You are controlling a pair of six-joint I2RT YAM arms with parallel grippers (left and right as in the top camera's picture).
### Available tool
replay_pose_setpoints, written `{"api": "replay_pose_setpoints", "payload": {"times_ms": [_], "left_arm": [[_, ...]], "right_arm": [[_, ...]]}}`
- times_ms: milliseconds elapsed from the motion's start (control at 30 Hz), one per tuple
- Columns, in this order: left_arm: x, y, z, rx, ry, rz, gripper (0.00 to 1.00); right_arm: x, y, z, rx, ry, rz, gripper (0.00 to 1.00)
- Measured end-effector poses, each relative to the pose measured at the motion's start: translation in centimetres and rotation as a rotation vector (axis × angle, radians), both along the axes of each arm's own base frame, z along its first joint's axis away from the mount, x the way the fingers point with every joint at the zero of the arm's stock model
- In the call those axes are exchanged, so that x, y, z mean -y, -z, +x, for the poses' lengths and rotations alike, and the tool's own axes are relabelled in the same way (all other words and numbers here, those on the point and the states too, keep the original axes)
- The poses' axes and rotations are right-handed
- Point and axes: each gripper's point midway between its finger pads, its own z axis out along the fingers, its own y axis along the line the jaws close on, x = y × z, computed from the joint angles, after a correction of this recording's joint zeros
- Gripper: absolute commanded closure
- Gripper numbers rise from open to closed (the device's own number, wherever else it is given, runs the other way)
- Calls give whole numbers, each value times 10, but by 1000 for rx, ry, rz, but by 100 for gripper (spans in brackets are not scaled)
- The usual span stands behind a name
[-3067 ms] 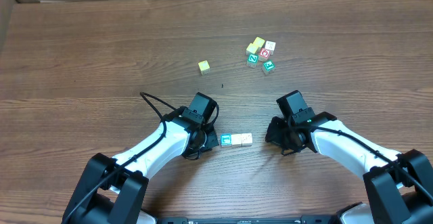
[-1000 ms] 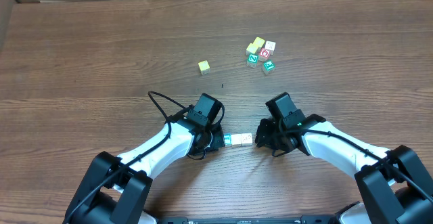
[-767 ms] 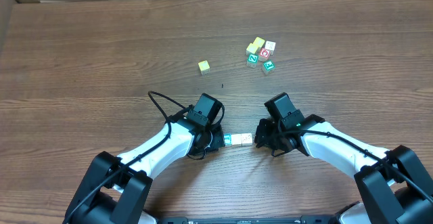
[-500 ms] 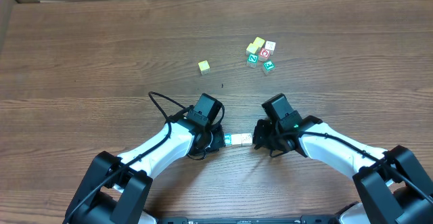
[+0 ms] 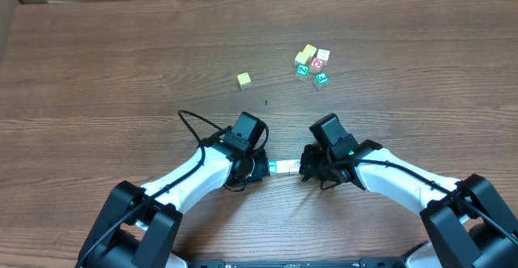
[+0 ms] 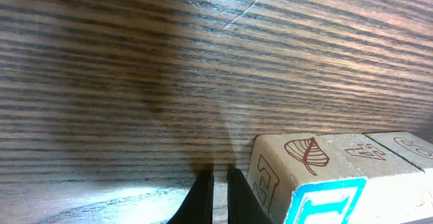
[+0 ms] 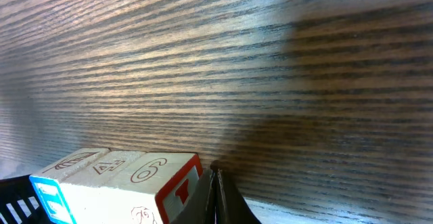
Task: Flip 3 blocks
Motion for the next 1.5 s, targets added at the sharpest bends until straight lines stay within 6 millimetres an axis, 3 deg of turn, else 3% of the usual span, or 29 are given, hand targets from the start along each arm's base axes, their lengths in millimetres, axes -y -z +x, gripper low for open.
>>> {"api": "replay_pose_setpoints", "payload": {"times_ms": [367,400,1500], "left_arm": [[2,0,2,7,1,-11,96],[2,0,2,7,1,-12,96],[3,-1,13,62,-3,-9,96]], "right_arm": [[-2,-1,-1,-5,-4,10,92],[-2,-1,-1,-6,-5,11,96],[-5,-1,-13,-72,-7,44,96]]}}
